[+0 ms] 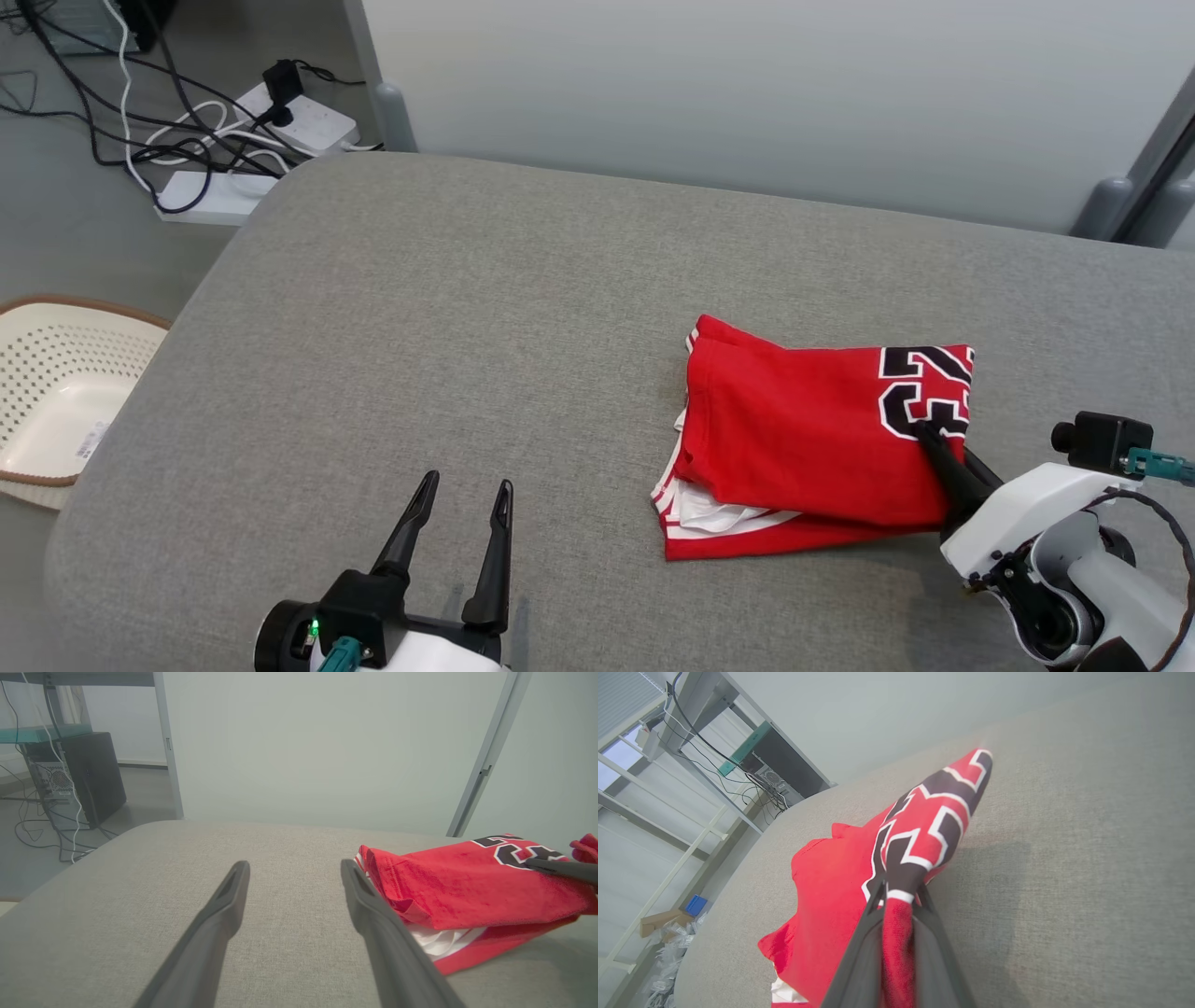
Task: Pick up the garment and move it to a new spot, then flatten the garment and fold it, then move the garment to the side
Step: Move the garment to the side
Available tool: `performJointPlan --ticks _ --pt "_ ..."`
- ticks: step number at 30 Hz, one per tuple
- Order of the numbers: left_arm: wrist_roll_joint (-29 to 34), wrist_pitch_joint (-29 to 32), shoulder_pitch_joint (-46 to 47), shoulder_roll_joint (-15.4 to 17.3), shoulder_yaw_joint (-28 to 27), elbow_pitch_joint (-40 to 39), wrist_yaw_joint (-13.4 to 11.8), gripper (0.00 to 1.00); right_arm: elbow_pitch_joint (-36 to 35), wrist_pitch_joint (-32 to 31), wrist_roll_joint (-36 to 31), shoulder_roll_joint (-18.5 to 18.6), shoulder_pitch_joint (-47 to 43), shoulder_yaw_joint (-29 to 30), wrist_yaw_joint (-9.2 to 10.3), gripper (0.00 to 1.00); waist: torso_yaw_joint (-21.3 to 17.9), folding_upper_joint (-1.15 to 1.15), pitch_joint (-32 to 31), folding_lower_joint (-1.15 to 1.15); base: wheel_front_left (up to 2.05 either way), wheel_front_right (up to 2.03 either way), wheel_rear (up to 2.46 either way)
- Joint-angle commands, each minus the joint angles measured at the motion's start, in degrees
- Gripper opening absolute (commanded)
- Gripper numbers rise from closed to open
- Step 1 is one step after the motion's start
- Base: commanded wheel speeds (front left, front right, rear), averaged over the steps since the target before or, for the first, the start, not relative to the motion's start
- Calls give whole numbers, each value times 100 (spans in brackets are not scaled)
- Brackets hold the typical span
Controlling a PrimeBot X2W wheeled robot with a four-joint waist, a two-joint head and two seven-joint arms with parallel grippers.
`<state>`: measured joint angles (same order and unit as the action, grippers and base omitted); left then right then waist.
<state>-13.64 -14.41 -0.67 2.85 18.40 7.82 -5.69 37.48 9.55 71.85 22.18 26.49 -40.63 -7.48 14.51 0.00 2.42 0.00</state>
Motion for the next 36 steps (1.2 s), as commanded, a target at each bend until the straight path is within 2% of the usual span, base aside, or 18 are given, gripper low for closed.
performJointPlan --ticks 1,7,13,16,25,36 --pt "-15 -59 188 3 -195 -159 -15 100 -138 148 -133 169 152 -106 -1 0 -111 0 -23 0 0 0 0" --pt "-17 -59 233 3 -237 -156 29 100 0 434 -629 421 356 -395 -1 0 -527 0 -6 0 0 0 0" --pt "-85 -59 341 3 -257 -156 64 100 182 534 -1068 536 462 -313 -1 0 -1047 0 31 0 0 0 0" --pt "-114 -59 431 3 -280 -131 74 100 156 542 -1465 532 449 54 -1 0 -1450 0 59 0 0 0 0" --pt "-84 -59 595 3 -295 -58 122 100 -131 544 -2185 376 68 811 -1 0 -2318 0 96 0 0 0 0" --pt "-54 -59 783 3 -127 57 164 100 -297 544 -2660 177 -387 1412 -1 0 -3095 0 108 0 0 0 0"
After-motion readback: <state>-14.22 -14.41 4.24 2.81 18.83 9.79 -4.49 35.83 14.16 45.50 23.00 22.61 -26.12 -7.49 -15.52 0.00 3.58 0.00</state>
